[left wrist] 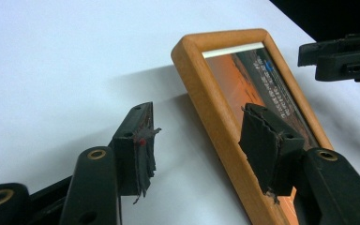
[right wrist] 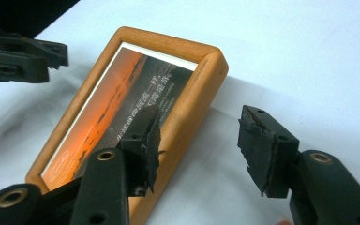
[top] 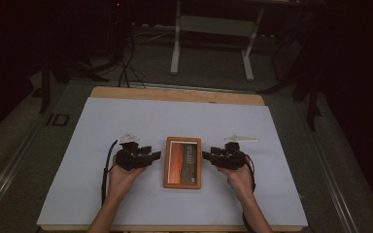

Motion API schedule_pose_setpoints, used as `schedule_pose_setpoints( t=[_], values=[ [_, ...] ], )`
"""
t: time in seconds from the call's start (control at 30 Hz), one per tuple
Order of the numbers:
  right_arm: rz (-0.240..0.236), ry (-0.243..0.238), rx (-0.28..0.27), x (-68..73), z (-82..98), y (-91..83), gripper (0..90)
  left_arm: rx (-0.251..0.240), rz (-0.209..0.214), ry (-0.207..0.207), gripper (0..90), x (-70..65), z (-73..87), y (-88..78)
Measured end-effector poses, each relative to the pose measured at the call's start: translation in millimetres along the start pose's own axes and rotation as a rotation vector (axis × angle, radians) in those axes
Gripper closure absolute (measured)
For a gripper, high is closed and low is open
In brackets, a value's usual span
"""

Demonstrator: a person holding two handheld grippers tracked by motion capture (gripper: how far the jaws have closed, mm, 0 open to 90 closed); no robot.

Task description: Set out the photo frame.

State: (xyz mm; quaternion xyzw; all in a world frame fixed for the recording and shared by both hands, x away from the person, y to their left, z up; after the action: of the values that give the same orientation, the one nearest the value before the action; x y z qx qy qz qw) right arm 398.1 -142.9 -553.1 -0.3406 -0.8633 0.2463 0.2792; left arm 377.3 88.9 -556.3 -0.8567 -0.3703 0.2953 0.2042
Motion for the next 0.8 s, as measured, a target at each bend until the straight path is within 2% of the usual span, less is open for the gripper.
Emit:
schedule_pose_setpoints(
  t=[0.1, 0.17, 0.27, 0.33, 0.5, 0.63, 0.8],
  values=[
    [0.017, -0.018, -0.002, 1.6, -2.3, -1.4, 46.7, -0.007, -0.006, 0.003, 45.7, -0.7, -0.9, -1.7],
    [0.048, -0.064, -0.005, 4.2, -6.9, -3.6, 46.7, -0.015, -0.008, 0.0, 45.6, -1.6, -1.7, -4.5],
    [0.066, -0.112, -0.001, 5.6, -11.4, -4.0, 47.8, -0.02, -0.01, 0.003, 45.6, -3.9, -2.3, -6.6],
    [0.069, -0.125, -0.01, 6.2, -15.7, -3.3, 52.4, -0.019, -0.012, 0.008, 45.1, -5.4, -2.2, -6.8],
    [0.067, -0.148, -0.044, 10.1, -27.5, 1.1, 75.9, -0.021, 0.013, 0.015, 45.0, -9.8, -2.4, -5.6],
    [0.093, -0.183, -0.056, 13.3, -35.6, 8.9, 88.9, -0.023, 0.026, 0.026, 44.7, -13.1, -2.6, -5.6],
    [0.104, -0.237, -0.028, 18.1, -38.4, 23.2, 89.9, -0.027, 0.041, 0.027, 43.8, -16.9, -2.8, -7.2]
  ],
)
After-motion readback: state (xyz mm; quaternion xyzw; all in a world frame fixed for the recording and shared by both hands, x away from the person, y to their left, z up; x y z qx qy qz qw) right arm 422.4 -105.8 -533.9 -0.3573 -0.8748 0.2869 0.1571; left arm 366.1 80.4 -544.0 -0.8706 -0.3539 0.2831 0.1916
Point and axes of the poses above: each handheld gripper's, and its own axes: y roughly forward along the jaws, z roughly out of its underside, x roughly to its left, the point moved 9 cm from there along y, roughly forward along the jaws, and after that the axes turned 4 degrees about x, right-handed, at the moved point
